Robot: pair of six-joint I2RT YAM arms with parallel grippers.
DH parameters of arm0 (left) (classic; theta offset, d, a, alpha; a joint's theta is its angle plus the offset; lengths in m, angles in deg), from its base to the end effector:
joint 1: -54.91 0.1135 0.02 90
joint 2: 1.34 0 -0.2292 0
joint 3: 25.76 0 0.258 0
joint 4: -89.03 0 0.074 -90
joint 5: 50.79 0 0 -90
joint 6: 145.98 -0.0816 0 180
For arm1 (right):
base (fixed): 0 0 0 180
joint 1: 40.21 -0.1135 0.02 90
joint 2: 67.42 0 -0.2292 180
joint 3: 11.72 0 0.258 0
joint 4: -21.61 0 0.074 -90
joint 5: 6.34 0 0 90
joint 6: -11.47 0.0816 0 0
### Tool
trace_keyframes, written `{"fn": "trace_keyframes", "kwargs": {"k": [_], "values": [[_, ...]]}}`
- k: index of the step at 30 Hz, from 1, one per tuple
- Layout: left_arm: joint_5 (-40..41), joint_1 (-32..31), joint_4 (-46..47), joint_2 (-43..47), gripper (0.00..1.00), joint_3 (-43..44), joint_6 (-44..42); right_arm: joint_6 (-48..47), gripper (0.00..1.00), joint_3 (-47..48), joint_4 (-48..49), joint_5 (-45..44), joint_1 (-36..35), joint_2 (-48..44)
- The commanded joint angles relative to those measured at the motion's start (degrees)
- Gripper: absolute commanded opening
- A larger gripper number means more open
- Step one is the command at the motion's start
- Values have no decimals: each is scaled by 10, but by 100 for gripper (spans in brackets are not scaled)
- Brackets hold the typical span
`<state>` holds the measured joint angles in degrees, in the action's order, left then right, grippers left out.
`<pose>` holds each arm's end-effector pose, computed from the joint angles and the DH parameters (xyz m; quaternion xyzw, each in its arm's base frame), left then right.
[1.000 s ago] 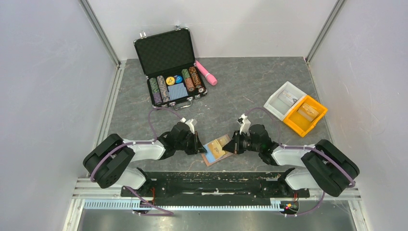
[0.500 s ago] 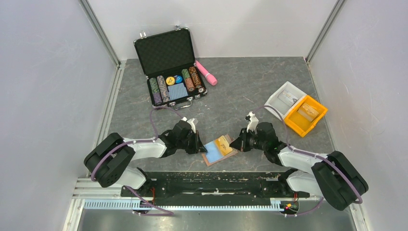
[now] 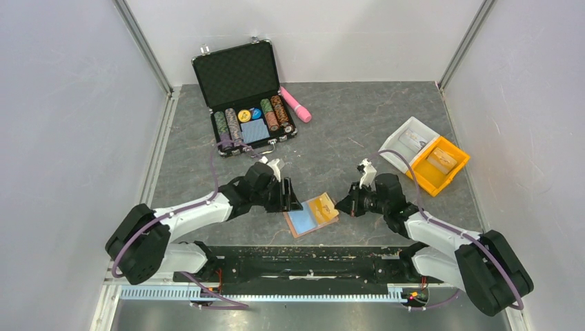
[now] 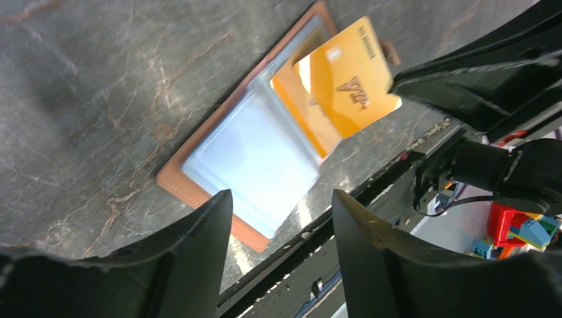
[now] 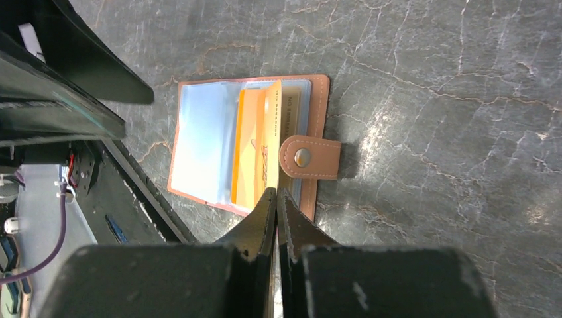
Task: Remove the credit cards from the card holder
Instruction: Remove the credit card from the card holder, then pick up the credit card from the card holder.
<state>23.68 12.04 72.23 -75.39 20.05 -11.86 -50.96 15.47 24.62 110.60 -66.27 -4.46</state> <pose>0.1993 -0.2148 0.1038 0.0417 0.9160 -0.3513 0.1889 0.2070 0.1424 0.0874 -0.1003 0.8551 0.3926 0.3235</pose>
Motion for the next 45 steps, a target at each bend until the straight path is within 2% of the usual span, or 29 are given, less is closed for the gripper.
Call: {"fn": "trace_keyframes", "kwargs": {"k": [1,5,11,14,16,18,21,24,30,34,39,45], "values": [[16,0,-46,25,67,56,-62,-45,0,35,-25,38,4,-25],[5,0,-61,28,72,89,-89,-50,0,42,-20,100,4,-37],[-39,0,-58,13,73,119,-116,-24,0,26,41,184,4,-35],[-44,0,-47,0,73,117,-112,-19,0,20,46,163,4,-37],[-40,0,-42,-7,73,110,-106,-40,1,29,4,113,4,-37],[-39,0,-32,-11,72,97,-95,-51,8,36,-36,67,4,-38],[-43,0,-14,-19,70,77,-86,-39,26,40,-71,12,4,-37],[-46,0,10,-37,65,66,-79,-32,33,35,-92,-27,4,-35],[-77,-3,56,-108,43,99,-66,-21,36,20,-99,-85,5,-41],[-86,-9,80,-155,32,125,-58,-15,37,3,-84,-98,4,-39],[-97,-16,108,-213,25,145,-46,28,37,-36,-17,-64,4,-29],[-99,-21,128,-255,22,136,-42,94,37,-93,93,-30,4,-12]]}}
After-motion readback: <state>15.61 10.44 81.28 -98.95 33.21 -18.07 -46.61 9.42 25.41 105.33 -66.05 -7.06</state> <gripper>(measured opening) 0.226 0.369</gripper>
